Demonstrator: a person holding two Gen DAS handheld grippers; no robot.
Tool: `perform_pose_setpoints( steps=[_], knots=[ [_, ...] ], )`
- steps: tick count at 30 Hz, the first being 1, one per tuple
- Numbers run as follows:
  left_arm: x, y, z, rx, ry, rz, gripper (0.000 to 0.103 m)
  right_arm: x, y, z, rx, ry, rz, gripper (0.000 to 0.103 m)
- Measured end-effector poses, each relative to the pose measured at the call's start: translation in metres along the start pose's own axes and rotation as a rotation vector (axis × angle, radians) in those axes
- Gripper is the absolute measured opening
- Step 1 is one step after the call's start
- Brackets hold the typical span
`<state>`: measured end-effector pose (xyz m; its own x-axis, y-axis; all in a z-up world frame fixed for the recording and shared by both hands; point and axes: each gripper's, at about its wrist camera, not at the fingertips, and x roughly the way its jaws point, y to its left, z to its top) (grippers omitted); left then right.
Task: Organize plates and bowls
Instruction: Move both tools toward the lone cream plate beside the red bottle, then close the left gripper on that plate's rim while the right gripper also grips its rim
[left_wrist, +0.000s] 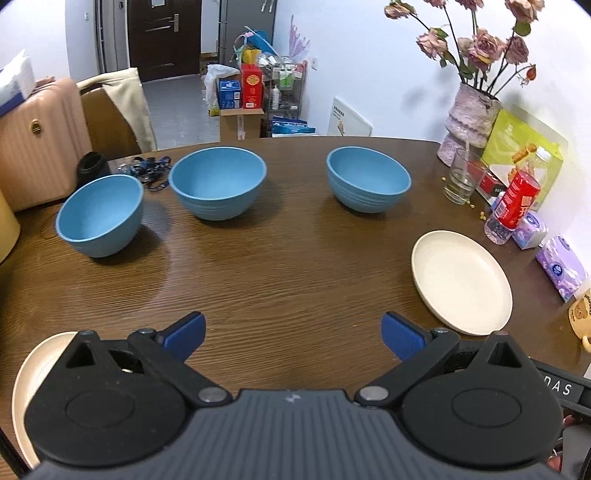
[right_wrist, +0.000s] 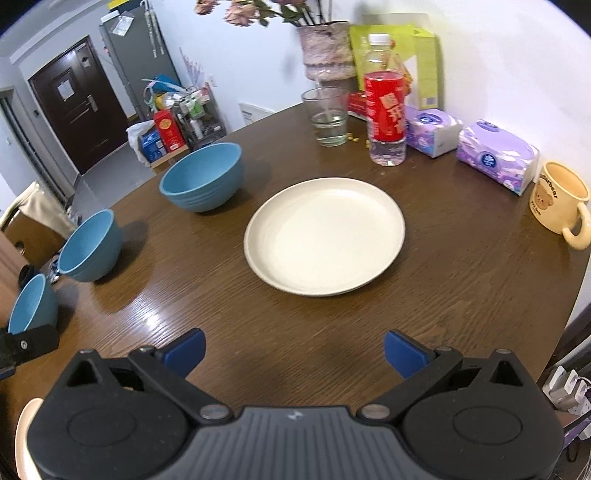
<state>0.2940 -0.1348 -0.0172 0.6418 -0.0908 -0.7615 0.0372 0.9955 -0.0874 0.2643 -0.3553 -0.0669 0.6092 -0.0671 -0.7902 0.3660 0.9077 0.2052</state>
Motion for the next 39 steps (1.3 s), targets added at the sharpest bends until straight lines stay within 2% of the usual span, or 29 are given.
perform_pose_setpoints(
  steps=[13, 26, 32, 36, 39],
  knots=[
    [0.047, -0.055, 0.011, 0.0, 0.054, -0.024, 0.103, 0.035, -0.068, 0.03, 0.074, 0.025, -0.047, 0.103],
    [0.103, -0.114, 0.026, -0.004, 0.105, -0.026, 0.103, 0.076, -0.116, 0.067, 0.081, 0.057, -0.061, 0.102],
    [0.129, -0.132, 0.034, -0.007, 0.127, -0.016, 0.103, 0.097, -0.129, 0.085, 0.069, 0.068, -0.05, 0.094],
    [0.147, -0.141, 0.039, -0.012, 0.144, -0.004, 0.103, 0.11, -0.134, 0.094, 0.061, 0.082, -0.041, 0.081],
    [0.159, -0.149, 0.043, -0.012, 0.153, 0.005, 0.103, 0.121, -0.138, 0.102, 0.057, 0.091, -0.03, 0.079]
  ],
)
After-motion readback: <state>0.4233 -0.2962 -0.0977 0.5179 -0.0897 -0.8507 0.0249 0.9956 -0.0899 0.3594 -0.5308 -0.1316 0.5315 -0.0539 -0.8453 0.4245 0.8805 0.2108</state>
